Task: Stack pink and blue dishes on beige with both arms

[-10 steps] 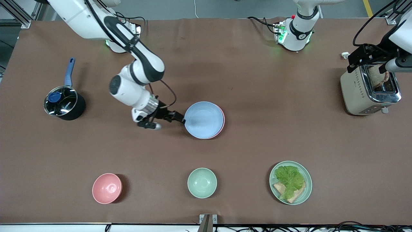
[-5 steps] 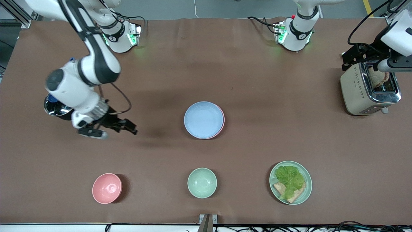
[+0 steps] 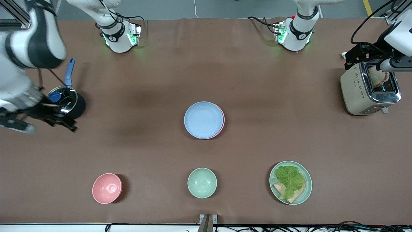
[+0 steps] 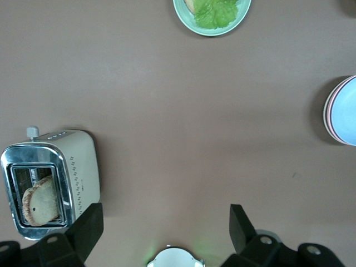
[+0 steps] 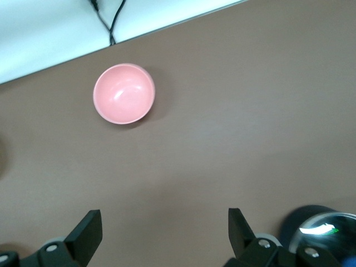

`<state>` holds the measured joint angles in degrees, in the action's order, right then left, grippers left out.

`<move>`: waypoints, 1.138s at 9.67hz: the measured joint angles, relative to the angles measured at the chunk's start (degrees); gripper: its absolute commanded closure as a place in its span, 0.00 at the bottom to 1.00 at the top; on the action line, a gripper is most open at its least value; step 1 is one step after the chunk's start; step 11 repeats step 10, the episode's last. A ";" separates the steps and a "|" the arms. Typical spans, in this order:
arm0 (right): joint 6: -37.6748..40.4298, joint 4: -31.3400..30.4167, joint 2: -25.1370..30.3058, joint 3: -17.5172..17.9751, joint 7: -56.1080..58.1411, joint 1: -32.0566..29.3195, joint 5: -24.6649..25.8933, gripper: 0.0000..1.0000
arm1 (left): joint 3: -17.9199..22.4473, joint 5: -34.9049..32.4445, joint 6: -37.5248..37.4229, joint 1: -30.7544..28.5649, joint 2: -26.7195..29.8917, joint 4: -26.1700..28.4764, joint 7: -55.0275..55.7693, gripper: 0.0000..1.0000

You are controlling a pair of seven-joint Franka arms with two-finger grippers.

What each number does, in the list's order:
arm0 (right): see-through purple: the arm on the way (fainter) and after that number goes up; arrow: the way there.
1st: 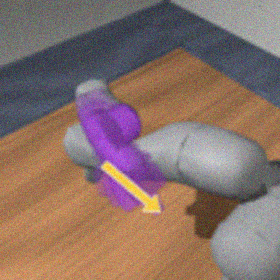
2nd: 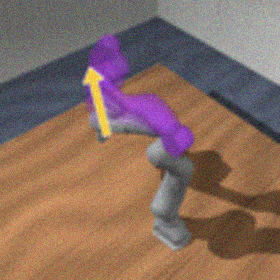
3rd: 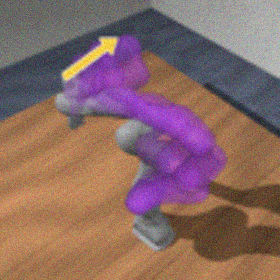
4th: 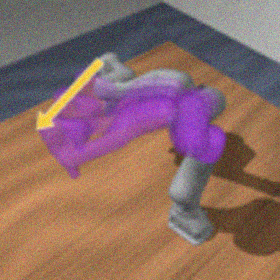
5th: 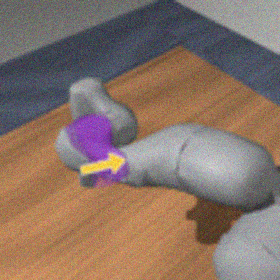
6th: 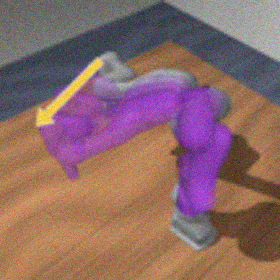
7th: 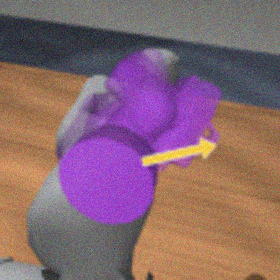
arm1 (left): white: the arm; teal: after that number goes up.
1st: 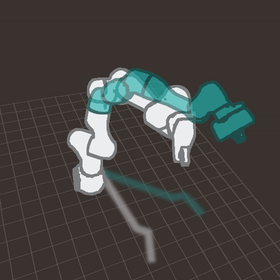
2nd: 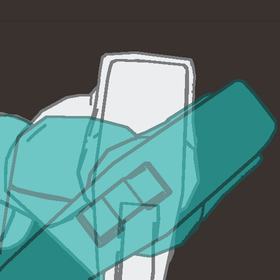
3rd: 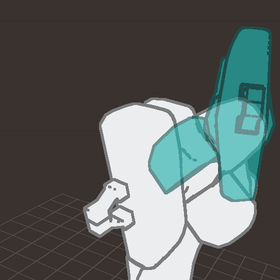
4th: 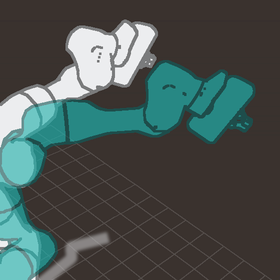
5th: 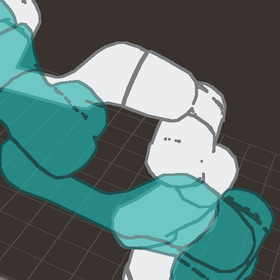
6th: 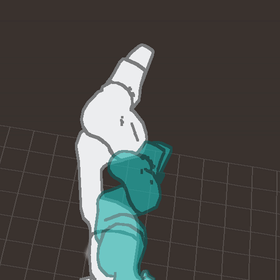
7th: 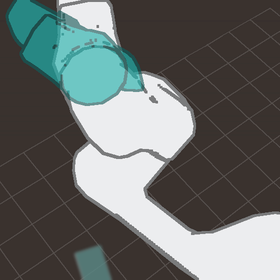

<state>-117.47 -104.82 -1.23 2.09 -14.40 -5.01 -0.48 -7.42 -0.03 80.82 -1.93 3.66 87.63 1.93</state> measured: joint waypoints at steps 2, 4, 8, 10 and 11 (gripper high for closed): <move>16.19 6.85 3.21 -2.34 3.85 0.00 0.07 0.00 | 0.10 0.00 -0.09 -1.51 0.09 -0.22 -2.18 0.00; 26.40 15.19 3.77 -2.75 5.28 0.01 0.07 0.00 | 0.12 0.00 -0.09 -1.97 0.22 -1.39 -2.39 0.00; 29.86 18.06 3.05 -2.67 5.47 0.93 0.06 0.00 | 0.12 0.00 -0.11 -2.00 -0.40 -2.41 -2.39 0.00; 29.86 18.09 2.73 -2.67 6.03 0.94 0.06 0.00 | 0.12 0.00 -0.42 -2.02 -0.42 -2.95 -2.39 0.00; 29.86 18.09 2.73 -2.67 6.03 0.94 0.06 0.00 | 0.12 0.00 -0.42 -2.02 -0.42 -2.95 -2.39 0.00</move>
